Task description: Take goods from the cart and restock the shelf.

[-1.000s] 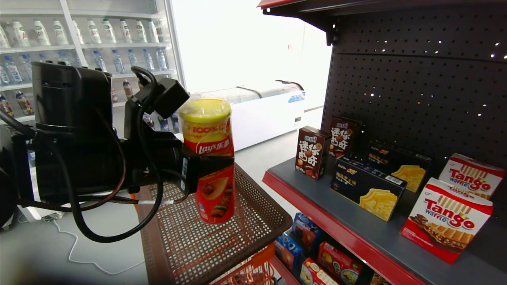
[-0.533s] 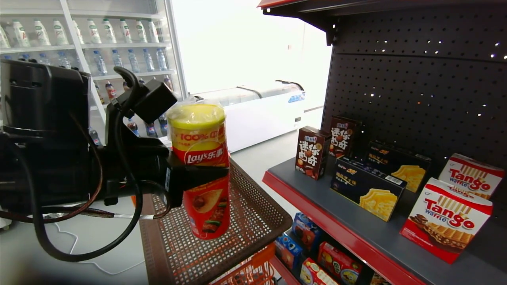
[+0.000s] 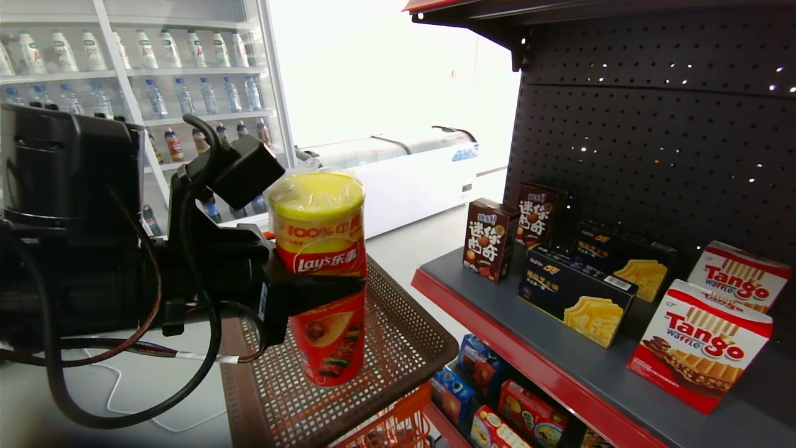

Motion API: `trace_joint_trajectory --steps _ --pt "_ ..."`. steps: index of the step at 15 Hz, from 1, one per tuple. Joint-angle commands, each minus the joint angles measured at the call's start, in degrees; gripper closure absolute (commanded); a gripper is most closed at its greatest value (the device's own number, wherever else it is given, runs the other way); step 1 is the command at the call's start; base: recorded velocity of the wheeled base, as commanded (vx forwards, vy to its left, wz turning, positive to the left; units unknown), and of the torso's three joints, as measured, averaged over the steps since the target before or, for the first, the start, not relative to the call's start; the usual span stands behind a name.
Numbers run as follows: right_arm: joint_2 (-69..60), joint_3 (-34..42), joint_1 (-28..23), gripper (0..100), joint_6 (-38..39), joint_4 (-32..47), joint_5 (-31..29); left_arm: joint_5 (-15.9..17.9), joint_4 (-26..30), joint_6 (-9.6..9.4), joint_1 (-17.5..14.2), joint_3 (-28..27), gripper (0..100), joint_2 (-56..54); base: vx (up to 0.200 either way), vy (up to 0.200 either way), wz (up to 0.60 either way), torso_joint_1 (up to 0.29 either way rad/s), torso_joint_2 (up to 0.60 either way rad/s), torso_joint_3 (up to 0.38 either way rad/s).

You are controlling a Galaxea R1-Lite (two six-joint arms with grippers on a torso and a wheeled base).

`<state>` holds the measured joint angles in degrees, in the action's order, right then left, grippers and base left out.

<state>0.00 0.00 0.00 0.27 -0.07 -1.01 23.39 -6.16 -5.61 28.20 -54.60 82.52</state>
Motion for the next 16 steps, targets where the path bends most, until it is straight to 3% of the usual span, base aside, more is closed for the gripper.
trace_joint_trajectory --steps 1,7,16 --pt "0.0 0.0 0.0 0 0.0 0.0 0.0 0.1 -0.1 -0.02 0.1 -0.1 100 0.4 0.0 0.0 -0.6 0.002 0.0 0.002" --pt "0.0 0.0 0.0 0 0.0 0.0 0.0 0.1 -0.3 -0.02 0.1 -0.9 100 1.9 0.0 0.0 -0.6 0.003 0.01 0.004" --pt "0.0 0.0 0.0 0 0.0 0.0 0.0 0.1 -1.8 0.25 2.7 -1.7 100 2.2 0.0 0.0 0.0 0.0 0.0 0.0"
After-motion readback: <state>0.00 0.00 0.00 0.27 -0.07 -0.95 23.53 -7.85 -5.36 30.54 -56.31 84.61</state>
